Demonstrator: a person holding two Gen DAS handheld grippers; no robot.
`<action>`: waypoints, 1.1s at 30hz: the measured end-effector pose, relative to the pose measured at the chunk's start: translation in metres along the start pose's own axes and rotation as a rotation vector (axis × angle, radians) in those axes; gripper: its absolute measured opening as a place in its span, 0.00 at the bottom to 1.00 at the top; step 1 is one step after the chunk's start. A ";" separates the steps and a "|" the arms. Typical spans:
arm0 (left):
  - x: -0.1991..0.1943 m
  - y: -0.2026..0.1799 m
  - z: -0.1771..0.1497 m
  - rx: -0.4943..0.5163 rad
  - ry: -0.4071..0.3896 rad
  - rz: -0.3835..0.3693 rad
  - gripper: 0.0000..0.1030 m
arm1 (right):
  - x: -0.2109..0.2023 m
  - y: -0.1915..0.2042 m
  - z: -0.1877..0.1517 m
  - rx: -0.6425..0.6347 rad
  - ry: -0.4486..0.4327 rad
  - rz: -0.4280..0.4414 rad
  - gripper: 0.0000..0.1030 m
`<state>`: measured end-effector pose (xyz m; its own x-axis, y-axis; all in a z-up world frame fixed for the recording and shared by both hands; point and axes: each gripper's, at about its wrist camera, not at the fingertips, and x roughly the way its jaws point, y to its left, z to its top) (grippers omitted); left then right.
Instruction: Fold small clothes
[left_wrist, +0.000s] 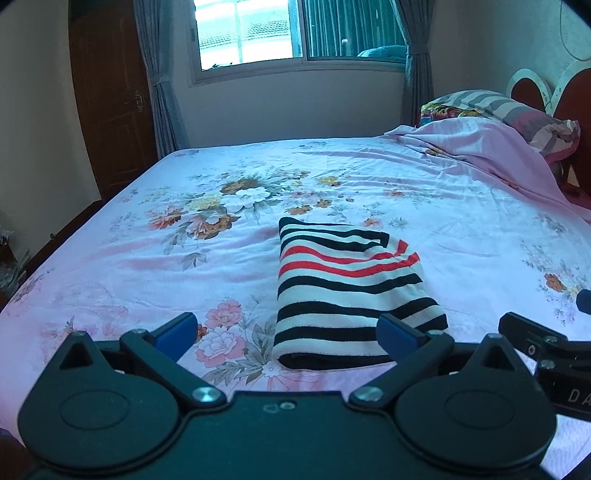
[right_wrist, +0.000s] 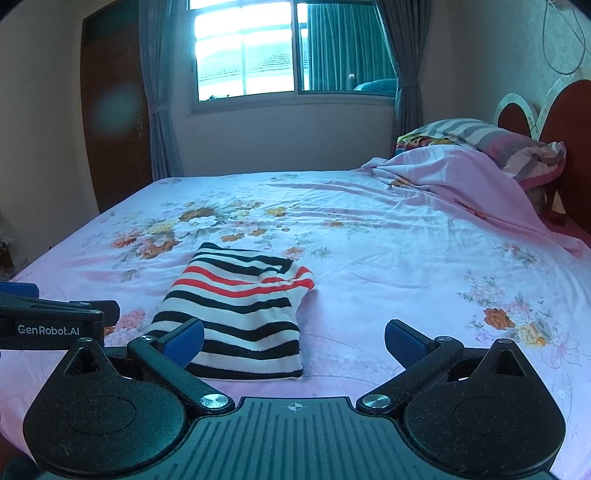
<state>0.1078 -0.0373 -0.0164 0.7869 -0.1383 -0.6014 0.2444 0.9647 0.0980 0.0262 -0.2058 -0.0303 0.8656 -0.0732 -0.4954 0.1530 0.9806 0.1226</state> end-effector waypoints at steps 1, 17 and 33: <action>-0.001 0.000 0.000 -0.001 -0.002 0.003 0.98 | -0.001 0.001 0.000 -0.001 -0.001 0.008 1.00; -0.026 -0.004 -0.006 -0.001 -0.027 0.004 0.98 | -0.030 0.005 -0.002 -0.020 -0.042 0.036 1.00; -0.030 -0.010 -0.005 -0.003 -0.018 -0.009 0.98 | -0.037 0.003 0.001 -0.020 -0.055 0.027 1.00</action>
<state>0.0791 -0.0420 -0.0031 0.7946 -0.1506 -0.5882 0.2495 0.9642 0.0902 -0.0051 -0.2002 -0.0104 0.8942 -0.0555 -0.4442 0.1197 0.9858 0.1177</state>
